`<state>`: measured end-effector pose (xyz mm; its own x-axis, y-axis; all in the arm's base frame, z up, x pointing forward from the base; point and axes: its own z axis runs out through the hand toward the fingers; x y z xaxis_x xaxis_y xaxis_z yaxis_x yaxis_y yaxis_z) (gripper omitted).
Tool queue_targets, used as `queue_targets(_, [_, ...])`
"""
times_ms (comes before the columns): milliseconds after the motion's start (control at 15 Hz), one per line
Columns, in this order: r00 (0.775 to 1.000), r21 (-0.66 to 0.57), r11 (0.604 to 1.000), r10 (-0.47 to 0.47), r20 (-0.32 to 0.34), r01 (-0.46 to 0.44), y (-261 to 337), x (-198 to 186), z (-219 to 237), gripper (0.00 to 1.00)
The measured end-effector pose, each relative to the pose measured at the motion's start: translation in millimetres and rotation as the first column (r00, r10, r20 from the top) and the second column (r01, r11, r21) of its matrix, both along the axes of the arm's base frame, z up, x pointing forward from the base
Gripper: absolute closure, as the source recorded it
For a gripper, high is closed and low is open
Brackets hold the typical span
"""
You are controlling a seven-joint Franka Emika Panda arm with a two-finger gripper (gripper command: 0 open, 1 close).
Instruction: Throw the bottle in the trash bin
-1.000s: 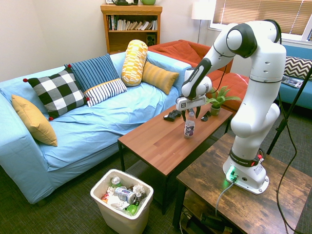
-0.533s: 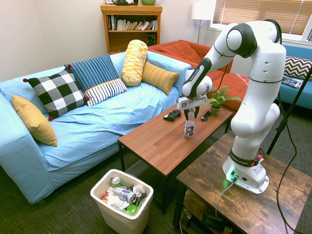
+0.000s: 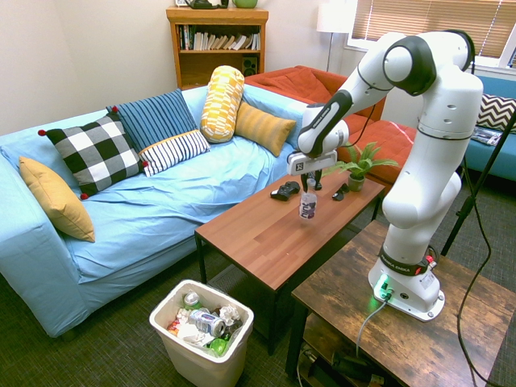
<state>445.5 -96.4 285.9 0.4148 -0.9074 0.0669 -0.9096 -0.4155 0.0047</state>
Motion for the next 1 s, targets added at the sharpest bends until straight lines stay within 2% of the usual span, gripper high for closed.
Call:
queue_targets(267, [0.988,-0.075,0.995,0.078,0.13,-0.069,132.7,4.7,126.2,1.0])
queue_targets(400, [0.972,-0.088,0.99,0.124,0.199,-0.108,222.0,-0.8,155.5,1.0])
queue_targets(467, [0.967,-0.089,0.988,0.145,0.211,-0.128,264.7,-4.3,155.5,1.0])
queue_targets(733, [0.948,-0.098,0.969,0.244,0.206,-0.228,416.0,-16.7,101.3,1.0])
queue_targets(1000, [0.927,-0.169,0.936,0.337,0.167,-0.31,507.2,-39.3,-4.2,1.0])
